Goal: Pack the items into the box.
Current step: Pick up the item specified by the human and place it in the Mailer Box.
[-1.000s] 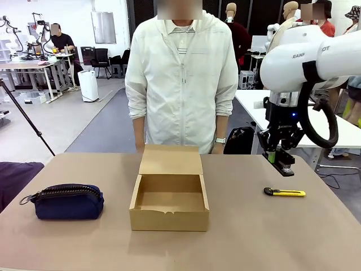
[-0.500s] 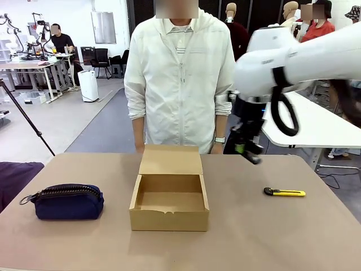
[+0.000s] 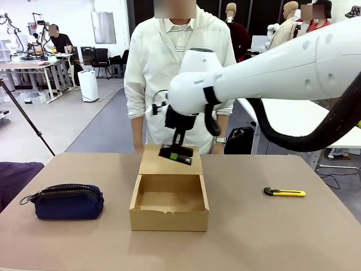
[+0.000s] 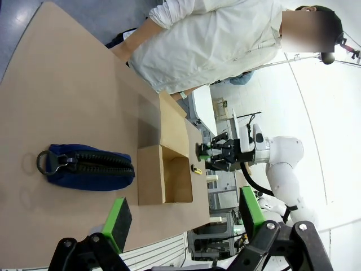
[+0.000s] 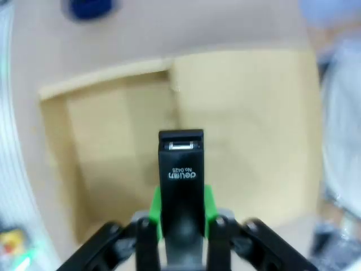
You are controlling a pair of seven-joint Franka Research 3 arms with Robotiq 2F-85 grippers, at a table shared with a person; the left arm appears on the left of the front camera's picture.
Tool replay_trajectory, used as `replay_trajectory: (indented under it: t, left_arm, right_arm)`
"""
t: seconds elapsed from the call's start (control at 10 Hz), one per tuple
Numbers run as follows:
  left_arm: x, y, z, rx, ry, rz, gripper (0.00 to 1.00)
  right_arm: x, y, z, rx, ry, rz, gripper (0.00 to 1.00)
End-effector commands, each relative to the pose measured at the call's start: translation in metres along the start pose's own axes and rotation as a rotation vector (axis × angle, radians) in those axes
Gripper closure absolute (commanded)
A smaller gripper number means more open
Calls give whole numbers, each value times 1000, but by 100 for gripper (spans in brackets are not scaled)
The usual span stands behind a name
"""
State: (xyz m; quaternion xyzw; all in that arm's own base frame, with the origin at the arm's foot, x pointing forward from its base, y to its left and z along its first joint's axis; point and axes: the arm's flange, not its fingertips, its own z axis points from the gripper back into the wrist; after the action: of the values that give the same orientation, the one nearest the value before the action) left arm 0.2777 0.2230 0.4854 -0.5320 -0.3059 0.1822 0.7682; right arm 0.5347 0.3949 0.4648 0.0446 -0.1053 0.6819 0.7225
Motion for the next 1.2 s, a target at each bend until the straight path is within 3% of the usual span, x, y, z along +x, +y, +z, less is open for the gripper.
replay_trajectory:
  t: [0.0,0.2,0.7,1.1]
  left_arm:
    - [1,1,0,-19,-12,-18,0]
    - [1,1,0,-19,-12,-18,0]
    - [1,1,0,-19,-12,-18,0]
    - [1,1,0,-19,-12,-18,0]
  right_arm:
    - [3,12,7,91,101,201,100]
    - [12,33,-6,101,190,148,100]
    - [6,30,-34,107,124,-21,100]
    - [7,44,-92,200,214,-127,100]
